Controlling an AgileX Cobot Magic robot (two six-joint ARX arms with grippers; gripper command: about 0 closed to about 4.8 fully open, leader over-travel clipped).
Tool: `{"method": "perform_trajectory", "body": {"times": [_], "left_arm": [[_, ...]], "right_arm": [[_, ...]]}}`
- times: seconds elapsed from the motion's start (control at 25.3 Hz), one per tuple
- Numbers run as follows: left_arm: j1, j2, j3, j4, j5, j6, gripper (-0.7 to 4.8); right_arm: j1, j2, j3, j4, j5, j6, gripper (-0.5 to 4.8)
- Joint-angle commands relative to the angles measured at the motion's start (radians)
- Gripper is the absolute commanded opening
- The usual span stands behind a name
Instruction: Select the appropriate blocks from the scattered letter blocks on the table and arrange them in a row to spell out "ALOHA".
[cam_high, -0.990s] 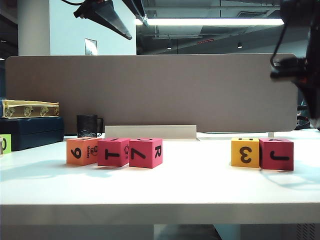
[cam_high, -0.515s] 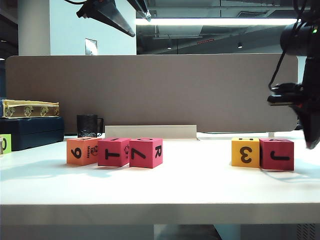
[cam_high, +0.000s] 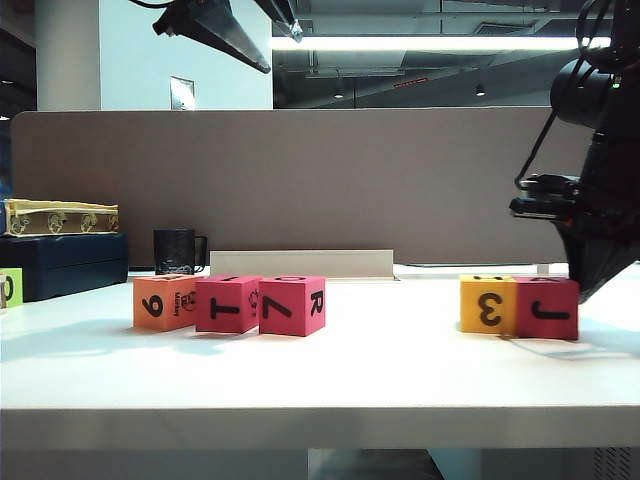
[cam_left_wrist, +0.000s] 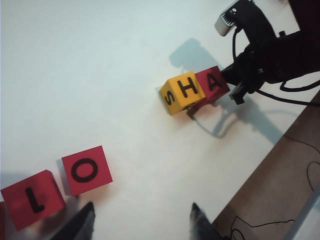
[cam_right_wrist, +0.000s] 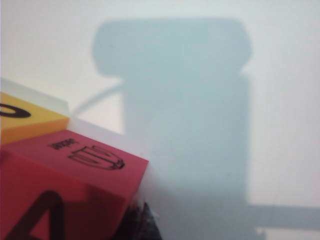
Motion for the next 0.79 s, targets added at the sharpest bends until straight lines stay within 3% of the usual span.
{"method": "perform_trajectory", "body": {"times": [0.04, 0.79], "left_arm": [[0.0, -0.006, 0.006, 0.024, 0.004, 0.001, 2.36], [0.0, -0.006, 0.006, 0.026, 0.004, 0.004, 2.36]], "right_arm": [[0.015, 0.001, 0.005, 0.034, -0.041, 0.002, -0.04], [0.182, 0.053, 0.005, 0.126, -0.111, 0.057, -0.04]]}}
